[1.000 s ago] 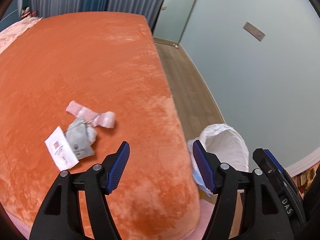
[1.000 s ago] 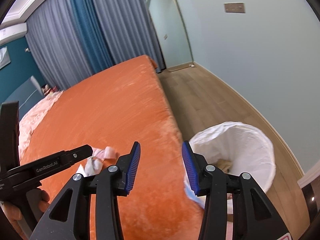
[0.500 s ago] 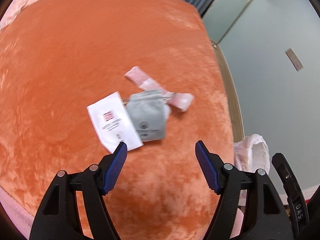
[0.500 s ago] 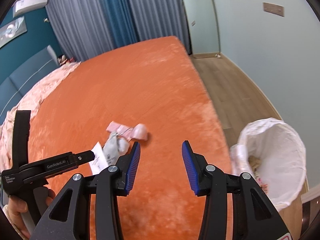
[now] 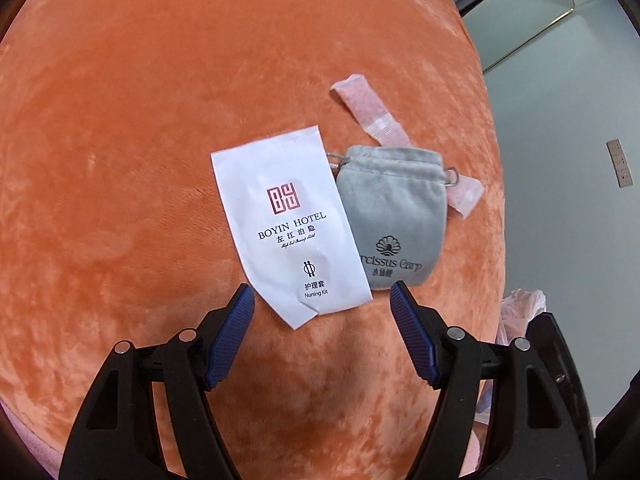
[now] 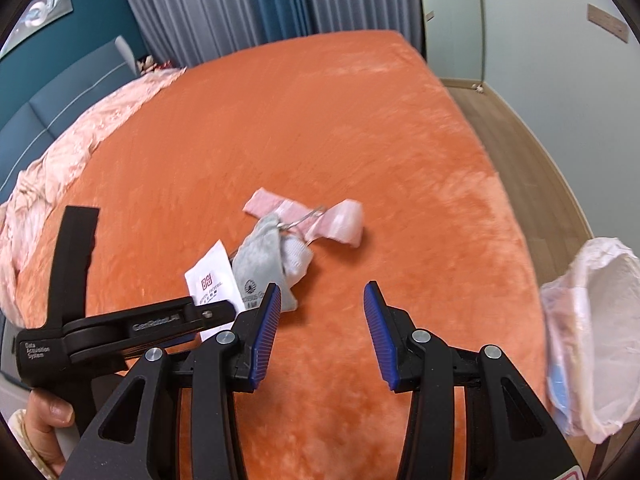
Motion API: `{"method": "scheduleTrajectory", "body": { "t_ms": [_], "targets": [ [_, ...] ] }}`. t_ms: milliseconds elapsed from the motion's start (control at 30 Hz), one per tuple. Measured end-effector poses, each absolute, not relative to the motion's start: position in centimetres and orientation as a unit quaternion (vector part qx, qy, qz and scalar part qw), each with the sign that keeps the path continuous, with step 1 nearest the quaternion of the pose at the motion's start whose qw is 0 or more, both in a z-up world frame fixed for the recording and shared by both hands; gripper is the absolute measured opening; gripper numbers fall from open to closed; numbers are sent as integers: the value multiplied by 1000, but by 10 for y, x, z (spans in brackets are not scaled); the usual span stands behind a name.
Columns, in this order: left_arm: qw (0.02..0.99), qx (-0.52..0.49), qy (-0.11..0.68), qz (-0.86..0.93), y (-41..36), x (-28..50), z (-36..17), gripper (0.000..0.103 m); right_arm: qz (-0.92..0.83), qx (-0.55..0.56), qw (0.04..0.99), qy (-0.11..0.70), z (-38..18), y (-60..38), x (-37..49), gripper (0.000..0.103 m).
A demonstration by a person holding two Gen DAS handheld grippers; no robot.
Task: Collect trash
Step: 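Move both open grippers back to the white packet and grey pouch, then grasp the white BOYIN HOTEL packet with the left gripper while the right grasps the grey pouch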
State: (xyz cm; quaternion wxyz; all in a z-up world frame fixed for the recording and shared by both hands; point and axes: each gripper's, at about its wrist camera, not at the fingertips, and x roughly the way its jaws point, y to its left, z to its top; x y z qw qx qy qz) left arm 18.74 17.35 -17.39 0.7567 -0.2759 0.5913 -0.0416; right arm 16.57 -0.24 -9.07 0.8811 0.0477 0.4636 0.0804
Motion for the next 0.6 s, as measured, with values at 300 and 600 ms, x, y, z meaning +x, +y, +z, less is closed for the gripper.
{"method": "scheduleTrajectory", "body": {
  "t_ms": [300, 600],
  "targets": [
    [745, -305, 592, -43, 176, 200, -193, 44, 103, 48, 860, 497, -126, 14, 186, 43],
    [743, -321, 585, -49, 188, 201, -192, 44, 127, 68, 841, 522, -150, 29, 205, 32]
  ]
}}
